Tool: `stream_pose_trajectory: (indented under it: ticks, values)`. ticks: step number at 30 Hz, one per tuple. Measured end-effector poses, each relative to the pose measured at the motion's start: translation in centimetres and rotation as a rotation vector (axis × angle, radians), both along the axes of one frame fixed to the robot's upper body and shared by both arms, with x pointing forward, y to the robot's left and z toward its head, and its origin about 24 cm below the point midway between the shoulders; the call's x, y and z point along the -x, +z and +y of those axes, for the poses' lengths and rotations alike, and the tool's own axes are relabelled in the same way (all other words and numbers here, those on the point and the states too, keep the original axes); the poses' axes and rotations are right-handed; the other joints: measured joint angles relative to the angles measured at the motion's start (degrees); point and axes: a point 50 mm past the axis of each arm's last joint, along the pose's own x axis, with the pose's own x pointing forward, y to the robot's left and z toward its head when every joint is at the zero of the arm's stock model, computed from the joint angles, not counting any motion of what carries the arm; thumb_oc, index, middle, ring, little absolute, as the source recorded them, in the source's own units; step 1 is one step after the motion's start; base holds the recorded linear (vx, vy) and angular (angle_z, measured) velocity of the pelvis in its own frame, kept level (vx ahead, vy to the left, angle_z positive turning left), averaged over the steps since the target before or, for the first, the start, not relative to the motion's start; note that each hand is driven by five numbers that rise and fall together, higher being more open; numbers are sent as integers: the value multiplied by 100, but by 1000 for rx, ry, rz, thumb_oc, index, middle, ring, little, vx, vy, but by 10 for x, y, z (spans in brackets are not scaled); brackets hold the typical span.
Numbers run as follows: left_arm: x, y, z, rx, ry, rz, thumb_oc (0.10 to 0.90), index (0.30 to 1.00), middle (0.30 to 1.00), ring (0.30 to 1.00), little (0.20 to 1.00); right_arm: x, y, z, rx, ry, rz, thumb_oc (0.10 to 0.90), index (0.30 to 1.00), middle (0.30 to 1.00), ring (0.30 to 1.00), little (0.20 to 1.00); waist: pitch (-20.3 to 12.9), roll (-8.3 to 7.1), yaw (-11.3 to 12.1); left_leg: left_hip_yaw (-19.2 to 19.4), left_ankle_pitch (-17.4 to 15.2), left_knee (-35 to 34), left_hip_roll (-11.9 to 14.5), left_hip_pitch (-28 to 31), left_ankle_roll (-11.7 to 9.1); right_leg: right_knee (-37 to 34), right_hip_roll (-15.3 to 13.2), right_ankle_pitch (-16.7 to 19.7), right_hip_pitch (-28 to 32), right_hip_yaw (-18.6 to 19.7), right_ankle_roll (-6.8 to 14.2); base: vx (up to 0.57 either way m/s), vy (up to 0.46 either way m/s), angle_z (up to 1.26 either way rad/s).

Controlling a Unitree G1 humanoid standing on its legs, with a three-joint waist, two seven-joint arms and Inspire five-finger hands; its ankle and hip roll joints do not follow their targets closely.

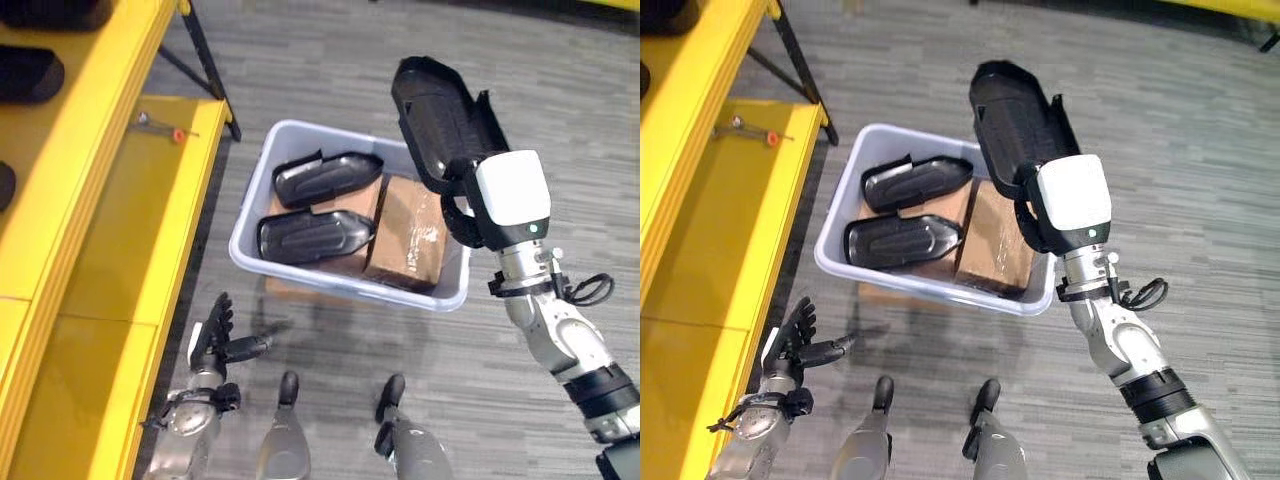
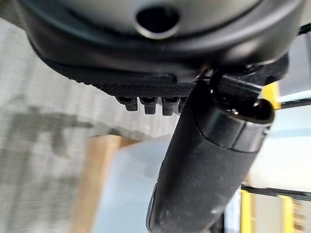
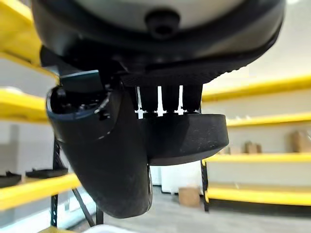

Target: Move parts from the plastic box to the shelf.

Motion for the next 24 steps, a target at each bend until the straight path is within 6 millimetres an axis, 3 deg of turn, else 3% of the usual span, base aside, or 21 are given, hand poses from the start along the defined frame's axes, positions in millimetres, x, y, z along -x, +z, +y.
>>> stream_pose_trajectory:
  ticks: [3, 7, 12, 19, 21, 22, 23, 24]
  values:
    - [5, -2, 3, 0, 12, 12, 900, 1000, 1000, 1000, 1000, 3, 4, 7, 9, 40, -17, 400, 300, 300, 300, 300, -343, 8, -7, 115, -23, -71, 76, 107, -5, -106, 98, 23, 30, 126, -27, 42, -53, -24]
    - [7, -4, 1, 8, 10, 17, 900, 1000, 1000, 1000, 1000, 0, 13, 20, 31, 91, -43, 400, 300, 300, 300, 300, -457, 29, -52, 184, -60, -78, 191, 269, -48, -207, 233, 40, 188, 174, -52, 32, -109, -13]
    - [8, -9, -8, 46, 11, 24, 900, 1000, 1000, 1000, 1000, -4, 26, 53, 106, 218, -77, 400, 300, 300, 300, 300, -549, 115, 56, 141, -80, -62, 438, 329, -36, -239, 496, -18, 327, 112, -185, 37, -144, 5]
    - [23, -24, -21, 89, 5, 84, 900, 1000, 1000, 1000, 1000, -1, 24, 73, 115, 309, -72, 400, 300, 300, 300, 300, -752, 330, 423, -436, -90, 57, 718, 3, 20, -240, 861, -236, 478, -410, -351, -44, -98, 37]
    - [26, -28, -27, 109, 1, 100, 900, 1000, 1000, 1000, 1000, -2, 25, 70, 118, 297, -76, 400, 300, 300, 300, 300, -763, 417, 467, -626, 102, 310, 685, -378, -138, -245, 816, -277, 403, -718, -400, -90, 21, 83]
    - [31, -34, -31, 121, -6, 130, 900, 1000, 1000, 1000, 1000, -2, 25, 68, 127, 290, -76, 400, 300, 300, 300, 300, -770, 576, 529, -595, 202, 318, 645, -617, -79, -207, 824, -276, 404, -984, -430, -74, 25, 122]
    - [27, -35, -35, 133, -20, 134, 900, 1000, 1000, 1000, 1000, -2, 23, 63, 124, 273, -82, 400, 300, 300, 300, 300, -742, 629, 506, -479, 413, 424, 557, -786, -120, -55, 775, -346, 356, -1162, -415, -41, 8, 224]
    - [19, -33, -46, 165, -48, 120, 900, 1000, 1000, 1000, 1000, -2, 16, 46, 142, 201, -56, 400, 300, 300, 300, 300, -752, 699, 365, 742, 102, 272, 612, -1002, 366, 88, 420, -590, 398, -1748, -507, -75, 72, 212]
